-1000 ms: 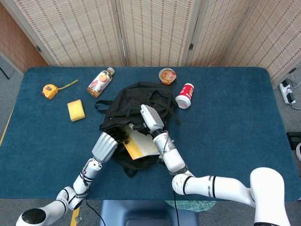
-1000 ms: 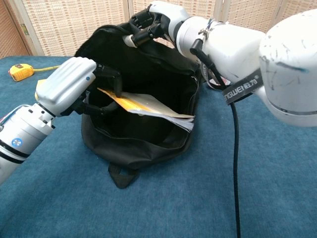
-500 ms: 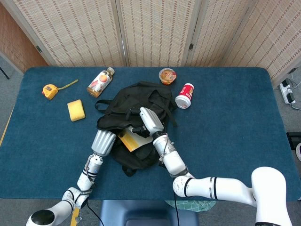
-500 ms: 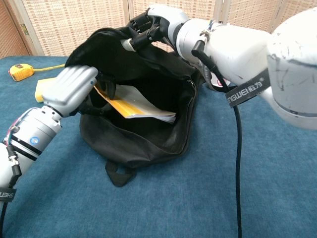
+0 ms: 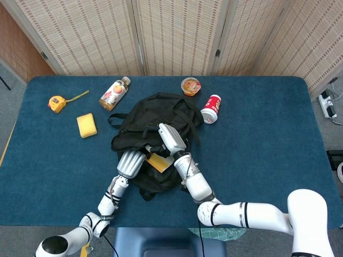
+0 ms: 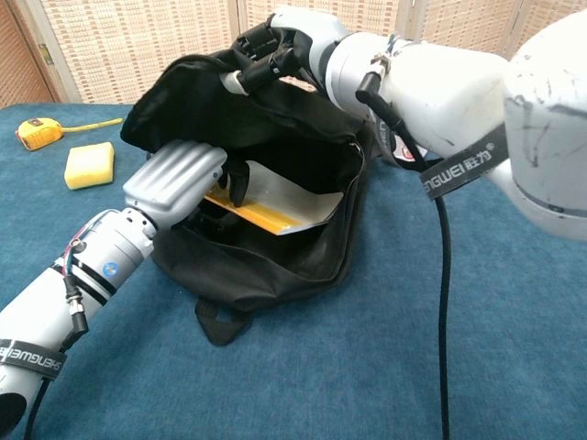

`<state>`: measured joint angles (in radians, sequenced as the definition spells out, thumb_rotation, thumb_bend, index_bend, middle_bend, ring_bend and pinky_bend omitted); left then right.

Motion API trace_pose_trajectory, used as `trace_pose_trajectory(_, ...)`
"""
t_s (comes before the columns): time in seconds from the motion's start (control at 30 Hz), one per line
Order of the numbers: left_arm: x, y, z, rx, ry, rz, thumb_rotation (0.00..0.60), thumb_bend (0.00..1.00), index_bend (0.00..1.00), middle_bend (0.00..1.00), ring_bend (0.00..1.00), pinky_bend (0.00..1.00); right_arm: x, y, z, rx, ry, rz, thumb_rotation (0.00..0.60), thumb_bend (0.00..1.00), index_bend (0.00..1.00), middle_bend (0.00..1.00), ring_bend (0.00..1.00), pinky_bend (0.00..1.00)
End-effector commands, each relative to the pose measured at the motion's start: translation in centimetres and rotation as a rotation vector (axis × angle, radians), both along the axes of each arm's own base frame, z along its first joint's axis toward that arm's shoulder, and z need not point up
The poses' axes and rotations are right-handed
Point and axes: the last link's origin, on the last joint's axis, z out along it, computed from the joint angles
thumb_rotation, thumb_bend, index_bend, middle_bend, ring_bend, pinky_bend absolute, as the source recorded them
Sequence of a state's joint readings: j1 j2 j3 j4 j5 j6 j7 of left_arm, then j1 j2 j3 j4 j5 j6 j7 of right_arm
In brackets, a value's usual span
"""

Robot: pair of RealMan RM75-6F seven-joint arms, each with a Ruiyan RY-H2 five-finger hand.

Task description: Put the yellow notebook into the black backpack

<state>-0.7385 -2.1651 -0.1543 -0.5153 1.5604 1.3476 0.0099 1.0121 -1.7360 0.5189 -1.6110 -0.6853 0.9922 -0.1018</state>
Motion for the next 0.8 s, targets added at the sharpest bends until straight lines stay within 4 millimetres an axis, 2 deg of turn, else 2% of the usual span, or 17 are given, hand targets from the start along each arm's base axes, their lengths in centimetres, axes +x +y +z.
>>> trace_pose_trajectory(0.03,-0.3,-0.1,-0.1,0.01,0.032,0.048,0.6,0.28,0.56,0.54,0.45,0.33,-0.1,0.0,0.0,-0.001,0.002,-0.001,0.6,0.74,0.77,0.37,0.28,0.06)
trace_pose_trajectory(0.13,-0.3,-0.7,0.1,0.007,0.016,0.079,0.6,0.1,0.46,0.48,0.4,0.31,-0.3,0.0,0.0,-0.001,0.004,-0.003,0.6,0.74,0.77,0.37,0.28,0.06)
trace_pose_trajectory(0.23,-0.5,-1.2,0.4,0.003,0.01,0.116,0.6,0.01,0.36,0.4,0.34,0.28,-0.6,-0.1,0.0,-0.011,0.012,-0.008,0.6,0.74,0.77,0.37,0.28,0.06)
trace_pose_trajectory(0.33,-0.6,-1.7,0.9,0.01,0.0,0.137,0.6,0.0,0.31,0.37,0.31,0.27,-0.8,-0.3,0.1,-0.014,0.007,-0.019,0.6,0.74,0.77,0.37,0.28,0.06)
trace_pose_trajectory(0.47,-0.9,-2.8,2.4,0.008,-0.049,0.16,0.6,0.0,0.31,0.37,0.32,0.26,-1.4,-0.5,0.3,-0.017,0.006,-0.03,0.6,0.74,0.77,0.37,0.28,0.06)
trace_pose_trajectory(0.63,-1.5,-4.7,5.7,0.023,-0.141,0.102,0.6,0.0,0.38,0.44,0.38,0.28,-2.1,-0.5,0.1,-0.002,0.009,-0.039,0.6,0.74,0.77,0.37,0.28,0.06)
trace_pose_trajectory(0.8,-3.5,-5.9,9.1,0.037,-0.164,0.107,0.6,0.01,0.42,0.51,0.45,0.31,-3.2,-0.4,-0.4,0.017,0.01,-0.054,0.6,0.74,0.73,0.36,0.28,0.06)
